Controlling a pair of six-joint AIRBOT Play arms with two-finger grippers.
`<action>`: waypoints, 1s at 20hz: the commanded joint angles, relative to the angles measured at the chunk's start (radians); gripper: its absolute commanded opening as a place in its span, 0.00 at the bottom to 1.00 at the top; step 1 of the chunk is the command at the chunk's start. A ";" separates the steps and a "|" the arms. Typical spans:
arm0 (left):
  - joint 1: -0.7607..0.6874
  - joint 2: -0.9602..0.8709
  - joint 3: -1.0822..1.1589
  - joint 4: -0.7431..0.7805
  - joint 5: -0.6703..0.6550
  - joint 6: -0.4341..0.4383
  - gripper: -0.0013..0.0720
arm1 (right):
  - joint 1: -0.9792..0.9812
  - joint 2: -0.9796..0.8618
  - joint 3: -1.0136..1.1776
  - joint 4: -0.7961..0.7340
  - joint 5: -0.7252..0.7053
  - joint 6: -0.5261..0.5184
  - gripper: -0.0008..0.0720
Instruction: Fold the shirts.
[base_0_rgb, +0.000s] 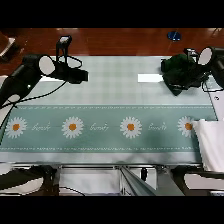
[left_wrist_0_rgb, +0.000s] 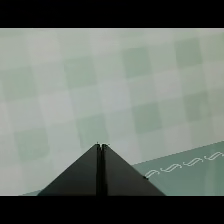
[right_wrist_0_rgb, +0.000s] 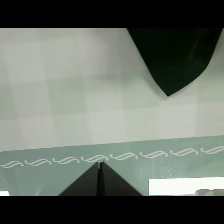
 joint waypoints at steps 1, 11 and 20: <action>0.001 0.000 0.001 0.000 0.000 0.000 0.04 | 0.000 0.000 0.000 0.000 0.000 0.000 0.04; 0.001 0.000 0.001 0.000 0.000 0.000 0.04 | 0.000 0.000 0.000 0.000 0.000 0.000 0.04; 0.002 -0.005 0.001 0.001 0.040 0.001 0.04 | 0.000 -0.001 0.000 -0.130 -0.249 0.005 0.07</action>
